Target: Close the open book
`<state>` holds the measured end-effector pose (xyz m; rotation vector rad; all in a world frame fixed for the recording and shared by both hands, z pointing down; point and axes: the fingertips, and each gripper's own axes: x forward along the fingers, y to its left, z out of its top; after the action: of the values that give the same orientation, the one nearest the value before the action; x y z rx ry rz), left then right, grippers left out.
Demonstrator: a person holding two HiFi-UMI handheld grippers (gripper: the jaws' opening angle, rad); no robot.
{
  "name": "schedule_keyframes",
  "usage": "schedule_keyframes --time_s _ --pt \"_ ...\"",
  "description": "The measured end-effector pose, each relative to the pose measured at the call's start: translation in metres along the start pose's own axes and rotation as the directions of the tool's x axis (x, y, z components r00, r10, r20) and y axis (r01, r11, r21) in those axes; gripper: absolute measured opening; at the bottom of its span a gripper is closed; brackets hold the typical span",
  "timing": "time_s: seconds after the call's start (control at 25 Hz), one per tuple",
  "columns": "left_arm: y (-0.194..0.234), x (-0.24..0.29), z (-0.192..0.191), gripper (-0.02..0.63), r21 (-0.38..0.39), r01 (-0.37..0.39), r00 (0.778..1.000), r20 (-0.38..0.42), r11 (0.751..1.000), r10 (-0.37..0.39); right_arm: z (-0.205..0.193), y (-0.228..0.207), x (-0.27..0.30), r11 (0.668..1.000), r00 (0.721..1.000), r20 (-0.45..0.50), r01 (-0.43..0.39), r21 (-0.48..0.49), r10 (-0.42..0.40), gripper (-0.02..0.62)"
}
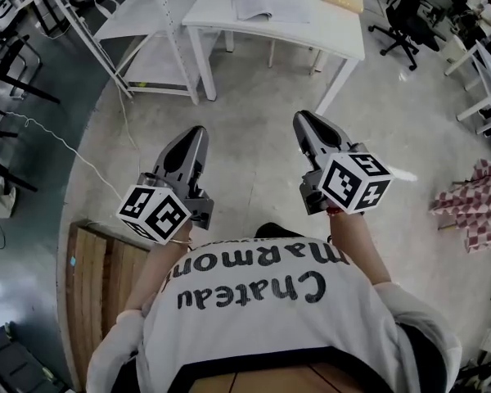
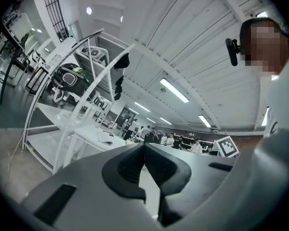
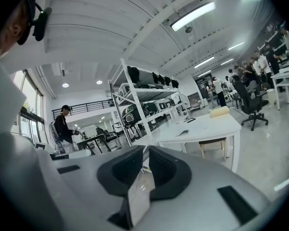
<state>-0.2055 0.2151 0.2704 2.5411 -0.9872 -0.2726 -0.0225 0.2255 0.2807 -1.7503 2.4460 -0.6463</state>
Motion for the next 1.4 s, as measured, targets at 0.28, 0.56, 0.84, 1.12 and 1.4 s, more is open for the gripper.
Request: schedule_keyframes --time_s 0.28,0.56,0.84,1.12,1.4 --pt "0.010 0.043 -0.011 0.023 -0.001 0.007 1.000 -0.025 1.000 -0.007 -0.001 -0.040 0.023 0.998 1.000 -0.023 0.017 0.054 -0.016 0.057" --pt "0.027 0.121 -0.009 0.023 -0.001 -0.016 1.000 -0.017 1.000 0.016 0.029 -0.104 0.076 0.998 0.999 -0.049 -0.005 0.064 0.008 0.057" --pt "0.051 0.200 0.010 0.023 0.004 -0.066 0.997 0.034 0.998 0.066 0.078 -0.170 0.134 0.994 0.998 -0.035 -0.044 0.096 0.048 0.057" --pt "0.073 0.259 0.030 0.023 0.013 -0.104 0.991 0.089 0.995 0.102 0.125 -0.216 0.178 0.986 0.996 0.008 -0.084 0.145 0.084 0.057" --pt "0.075 0.295 0.027 0.023 0.011 -0.111 0.988 0.106 0.994 0.109 0.134 -0.245 0.195 0.986 0.995 -0.005 -0.099 0.136 0.101 0.057"
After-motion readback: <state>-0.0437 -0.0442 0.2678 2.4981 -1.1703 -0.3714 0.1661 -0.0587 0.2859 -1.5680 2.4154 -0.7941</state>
